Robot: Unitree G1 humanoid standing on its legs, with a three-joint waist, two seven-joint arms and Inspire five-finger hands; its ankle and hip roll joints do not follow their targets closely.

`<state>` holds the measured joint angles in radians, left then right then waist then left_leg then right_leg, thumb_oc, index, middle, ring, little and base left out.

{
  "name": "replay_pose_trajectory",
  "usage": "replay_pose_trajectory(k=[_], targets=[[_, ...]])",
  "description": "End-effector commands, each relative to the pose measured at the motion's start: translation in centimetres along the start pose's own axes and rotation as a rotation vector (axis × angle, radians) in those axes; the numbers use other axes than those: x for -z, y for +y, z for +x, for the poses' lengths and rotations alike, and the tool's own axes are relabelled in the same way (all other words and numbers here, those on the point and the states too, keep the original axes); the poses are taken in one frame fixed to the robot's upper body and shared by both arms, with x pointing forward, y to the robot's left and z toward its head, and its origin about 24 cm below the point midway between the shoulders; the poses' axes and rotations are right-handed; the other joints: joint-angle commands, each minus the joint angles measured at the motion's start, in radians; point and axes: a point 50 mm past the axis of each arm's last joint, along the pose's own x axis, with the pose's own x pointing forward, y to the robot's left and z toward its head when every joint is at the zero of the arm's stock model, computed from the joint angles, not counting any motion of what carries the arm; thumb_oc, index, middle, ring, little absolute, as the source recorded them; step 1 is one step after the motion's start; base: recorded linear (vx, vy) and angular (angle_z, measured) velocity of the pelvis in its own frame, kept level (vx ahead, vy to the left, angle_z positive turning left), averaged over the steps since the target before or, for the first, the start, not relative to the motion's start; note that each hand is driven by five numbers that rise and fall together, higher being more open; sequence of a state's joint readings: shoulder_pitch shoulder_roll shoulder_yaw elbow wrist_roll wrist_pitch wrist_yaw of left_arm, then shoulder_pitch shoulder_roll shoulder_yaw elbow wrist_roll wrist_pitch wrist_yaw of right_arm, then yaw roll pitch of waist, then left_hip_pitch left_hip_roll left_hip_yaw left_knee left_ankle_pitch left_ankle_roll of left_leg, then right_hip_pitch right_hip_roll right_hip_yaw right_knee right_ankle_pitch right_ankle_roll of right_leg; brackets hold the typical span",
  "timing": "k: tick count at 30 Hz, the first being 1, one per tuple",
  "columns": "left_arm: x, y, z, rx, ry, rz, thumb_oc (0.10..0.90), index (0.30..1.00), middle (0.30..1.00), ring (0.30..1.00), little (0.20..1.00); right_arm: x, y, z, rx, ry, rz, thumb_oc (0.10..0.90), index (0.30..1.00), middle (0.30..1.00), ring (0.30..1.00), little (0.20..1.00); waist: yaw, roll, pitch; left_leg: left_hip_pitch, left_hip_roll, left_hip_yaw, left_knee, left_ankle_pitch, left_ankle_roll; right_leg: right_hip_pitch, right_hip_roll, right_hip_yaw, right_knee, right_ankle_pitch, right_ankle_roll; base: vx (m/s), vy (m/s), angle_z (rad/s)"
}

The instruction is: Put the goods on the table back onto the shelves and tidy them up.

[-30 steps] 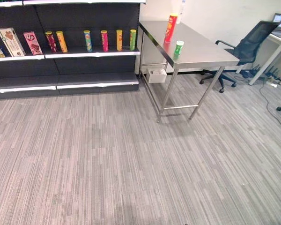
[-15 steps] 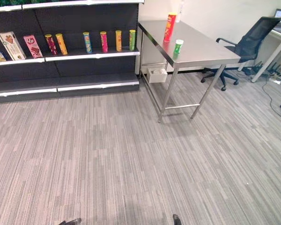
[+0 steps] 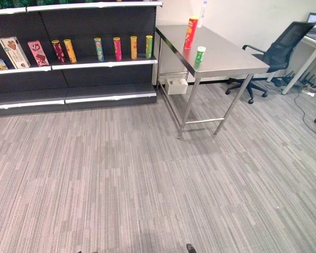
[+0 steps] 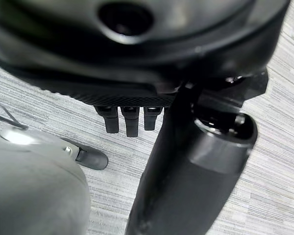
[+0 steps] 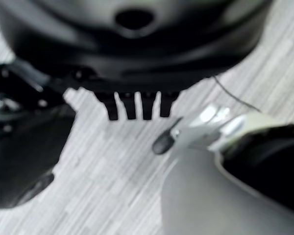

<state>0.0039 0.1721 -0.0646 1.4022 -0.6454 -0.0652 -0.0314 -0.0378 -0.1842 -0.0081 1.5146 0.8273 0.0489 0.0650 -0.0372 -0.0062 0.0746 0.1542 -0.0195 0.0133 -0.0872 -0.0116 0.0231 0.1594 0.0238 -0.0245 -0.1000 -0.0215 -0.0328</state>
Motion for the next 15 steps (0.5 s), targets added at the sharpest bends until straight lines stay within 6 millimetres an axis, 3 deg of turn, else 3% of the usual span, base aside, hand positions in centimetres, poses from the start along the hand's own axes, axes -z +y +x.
replay_pose_trajectory(k=[1,6,8,10,11,12,13,14,15], targets=[[-0.5,-0.4,0.1,-0.002,-0.004,-0.018,0.8,0.9,0.9,0.9,0.9,0.0,-0.5,-0.1,0.012,0.004,-0.036,0.8,0.9,0.9,0.9,0.9,0.014,-0.03,-0.037,-0.04,0.047,-0.041,0.0,0.023,-0.063,0.006,-0.054,0.002,0.014,-0.009,0.077,0.02,-0.036,0.0],[-0.3,0.1,0.0,-0.011,0.006,-0.03,0.8,0.9,0.9,0.9,0.9,-0.2,-0.8,-0.1,0.016,0.004,-0.082,0.8,0.9,0.9,0.9,0.9,0.019,-0.041,-0.028,-0.042,0.059,-0.045,0.029,0.008,-0.071,0.009,-0.043,0.005,0.018,-0.015,0.07,0.01,-0.036,0.0],[-0.4,0.1,0.0,-0.007,0.004,-0.03,0.8,0.9,0.9,0.9,0.9,-0.3,-0.7,-0.1,0.014,0.002,-0.098,0.8,0.9,0.9,0.9,0.9,0.019,-0.047,-0.02,-0.069,0.058,-0.048,0.082,-0.008,-0.074,0.006,-0.044,0.006,0.022,-0.015,0.067,-0.04,-0.051,0.01],[-0.8,-0.2,0.1,0.004,-0.006,-0.025,0.8,0.9,0.9,0.9,0.9,-0.8,-0.4,-0.1,0.008,-0.015,-0.134,0.8,0.9,0.9,0.9,0.9,0.024,-0.061,0.016,-0.164,0.046,-0.044,0.229,-0.03,-0.09,-0.005,-0.047,0.006,0.039,-0.02,0.057,-0.14,-0.064,0.03],[-1.2,-0.4,0.1,0.009,-0.013,-0.021,0.8,0.9,0.9,0.9,0.9,-1.2,-0.3,-0.1,0.007,-0.026,-0.146,0.8,0.9,0.9,0.9,0.9,0.028,-0.067,0.038,-0.218,0.038,-0.047,0.308,-0.023,-0.1,-0.009,-0.046,0.004,0.047,-0.02,0.051,-0.18,-0.103,0.07],[-1.6,-0.7,0.2,0.022,-0.028,-0.008,0.8,0.9,0.9,0.9,0.9,-1.6,-0.1,-0.1,0.005,-0.037,-0.172,0.8,0.9,0.9,0.9,0.9,0.038,-0.077,0.071,-0.308,0.032,-0.06,0.452,0.026,-0.112,-0.008,-0.042,0.005,0.053,-0.021,0.038,-0.12,-0.079,0.07],[-1.7,-0.7,0.2,0.022,-0.028,-0.008,0.8,0.9,0.9,0.9,0.9,-1.6,-0.1,-0.1,0.005,-0.037,-0.172,0.8,0.9,0.9,0.9,0.9,0.036,-0.075,0.069,-0.315,0.033,-0.062,0.459,0.023,-0.112,-0.011,-0.041,0.003,0.054,-0.021,0.038,-0.03,-0.033,0.04],[-1.7,-0.8,0.2,0.025,-0.03,-0.004,0.8,0.9,0.9,0.9,0.9,-1.7,-0.3,-0.2,0.012,-0.034,-0.183,0.8,0.9,0.9,0.9,0.9,0.04,-0.074,0.082,-0.372,0.048,-0.064,0.483,0.07,-0.115,-0.006,-0.041,-0.007,0.05,-0.028,0.036,0.08,0.047,0.0],[-1.6,-0.4,0.2,0.015,-0.024,-0.011,0.8,0.9,0.9,0.9,0.9,-1.7,-0.4,-0.2,0.014,-0.029,-0.196,0.8,0.9,0.9,0.9,0.9,0.045,-0.073,0.079,-0.39,0.064,-0.056,0.445,0.07,-0.114,-0.003,-0.046,-0.014,0.048,-0.034,0.037,0.15,0.085,0.11]])
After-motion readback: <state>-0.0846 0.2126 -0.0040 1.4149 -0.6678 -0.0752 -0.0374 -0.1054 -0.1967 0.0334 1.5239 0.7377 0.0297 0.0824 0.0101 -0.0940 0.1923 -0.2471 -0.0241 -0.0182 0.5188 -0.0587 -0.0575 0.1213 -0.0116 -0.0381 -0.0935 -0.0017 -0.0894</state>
